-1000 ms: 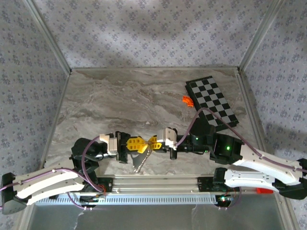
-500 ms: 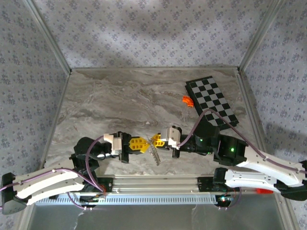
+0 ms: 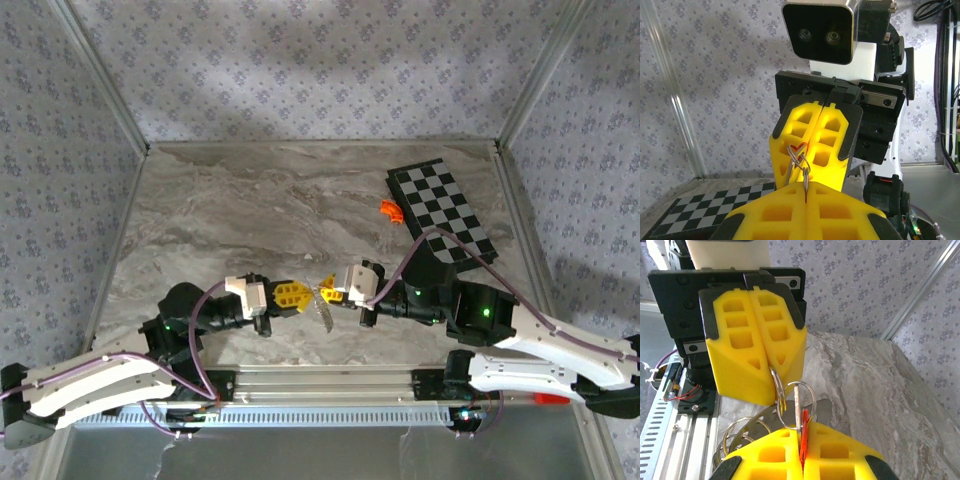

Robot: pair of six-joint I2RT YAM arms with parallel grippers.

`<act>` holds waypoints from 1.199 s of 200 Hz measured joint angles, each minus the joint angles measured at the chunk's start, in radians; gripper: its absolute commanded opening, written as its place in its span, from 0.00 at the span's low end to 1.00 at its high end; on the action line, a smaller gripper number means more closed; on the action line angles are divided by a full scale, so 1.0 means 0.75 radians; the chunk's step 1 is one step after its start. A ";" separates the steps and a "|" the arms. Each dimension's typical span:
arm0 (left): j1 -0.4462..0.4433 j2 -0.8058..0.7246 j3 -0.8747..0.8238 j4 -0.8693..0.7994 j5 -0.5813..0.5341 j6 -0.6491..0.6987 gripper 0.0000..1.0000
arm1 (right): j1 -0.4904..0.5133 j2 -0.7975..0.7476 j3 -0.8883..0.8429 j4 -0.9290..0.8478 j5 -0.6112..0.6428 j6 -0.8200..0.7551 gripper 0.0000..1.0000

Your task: Put the keys on the keyring

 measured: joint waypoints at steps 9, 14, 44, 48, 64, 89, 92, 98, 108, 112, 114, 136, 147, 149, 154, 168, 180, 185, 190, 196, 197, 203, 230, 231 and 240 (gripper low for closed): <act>0.000 -0.008 0.002 -0.009 -0.005 0.007 0.00 | 0.005 0.000 0.001 -0.001 0.009 -0.003 0.00; 0.000 -0.013 0.002 -0.015 -0.006 0.008 0.00 | 0.007 0.000 0.001 -0.001 0.014 -0.005 0.00; 0.000 -0.032 0.003 -0.054 -0.023 0.018 0.00 | 0.017 0.006 0.002 -0.015 0.048 -0.016 0.00; 0.000 -0.035 0.003 -0.058 -0.027 0.019 0.00 | 0.018 0.008 0.002 -0.016 0.055 -0.016 0.00; 0.000 -0.043 0.003 -0.072 -0.040 0.021 0.00 | 0.021 0.016 0.002 -0.019 0.077 -0.017 0.00; 0.000 -0.045 0.003 -0.087 -0.072 0.023 0.00 | 0.021 0.033 0.007 -0.021 0.125 -0.017 0.00; 0.000 -0.045 0.003 -0.091 -0.077 0.023 0.00 | 0.021 0.037 0.009 -0.021 0.134 -0.017 0.00; 0.000 -0.046 0.002 -0.096 -0.095 0.026 0.00 | 0.021 0.044 0.012 -0.021 0.150 -0.017 0.00; 0.000 -0.047 0.001 -0.103 -0.126 0.033 0.09 | 0.021 0.056 0.017 -0.021 0.184 -0.017 0.00; 0.000 -0.048 -0.001 -0.103 -0.142 0.039 0.13 | 0.021 0.062 0.018 -0.021 0.195 -0.016 0.00; 0.000 -0.048 -0.004 -0.103 -0.146 0.041 0.16 | 0.021 0.064 0.019 -0.021 0.201 -0.016 0.00; 0.000 -0.058 -0.044 -0.107 -0.201 0.057 0.38 | 0.006 0.081 0.024 -0.041 0.302 -0.015 0.00; 0.000 -0.058 -0.069 -0.114 -0.227 0.065 0.42 | -0.008 0.098 0.041 -0.062 0.352 -0.014 0.00; 0.000 -0.058 -0.072 -0.114 -0.231 0.063 0.42 | -0.009 0.101 0.043 -0.065 0.358 -0.013 0.00; 0.000 -0.060 -0.082 -0.115 -0.247 0.066 0.43 | -0.015 0.113 0.052 -0.070 0.377 -0.011 0.00; 0.000 -0.071 -0.106 -0.117 -0.283 0.065 0.47 | -0.026 0.157 0.080 -0.086 0.427 -0.009 0.00; 0.000 -0.081 -0.128 -0.119 -0.312 0.062 0.49 | -0.039 0.201 0.100 -0.097 0.469 -0.003 0.00; 0.000 -0.086 -0.137 -0.123 -0.321 0.061 0.50 | -0.048 0.220 0.108 -0.106 0.484 0.001 0.00; 0.000 -0.096 -0.145 -0.129 -0.331 0.061 0.51 | -0.061 0.238 0.112 -0.113 0.495 0.009 0.00; 0.000 -0.107 -0.151 -0.139 -0.342 0.062 0.52 | -0.078 0.259 0.118 -0.125 0.504 0.016 0.00; 0.000 -0.110 -0.153 -0.141 -0.346 0.059 0.53 | -0.082 0.263 0.119 -0.128 0.505 0.018 0.00; 0.000 -0.122 -0.159 -0.145 -0.357 0.057 0.54 | -0.105 0.284 0.123 -0.139 0.510 0.028 0.00; 0.000 -0.180 -0.189 -0.178 -0.432 0.044 0.67 | -0.249 0.364 0.127 -0.179 0.503 0.098 0.00; 0.000 -0.182 -0.191 -0.179 -0.435 0.039 0.67 | -0.257 0.368 0.128 -0.181 0.500 0.102 0.00; 0.000 -0.203 -0.207 -0.189 -0.457 0.037 0.69 | -0.307 0.392 0.131 -0.191 0.488 0.126 0.00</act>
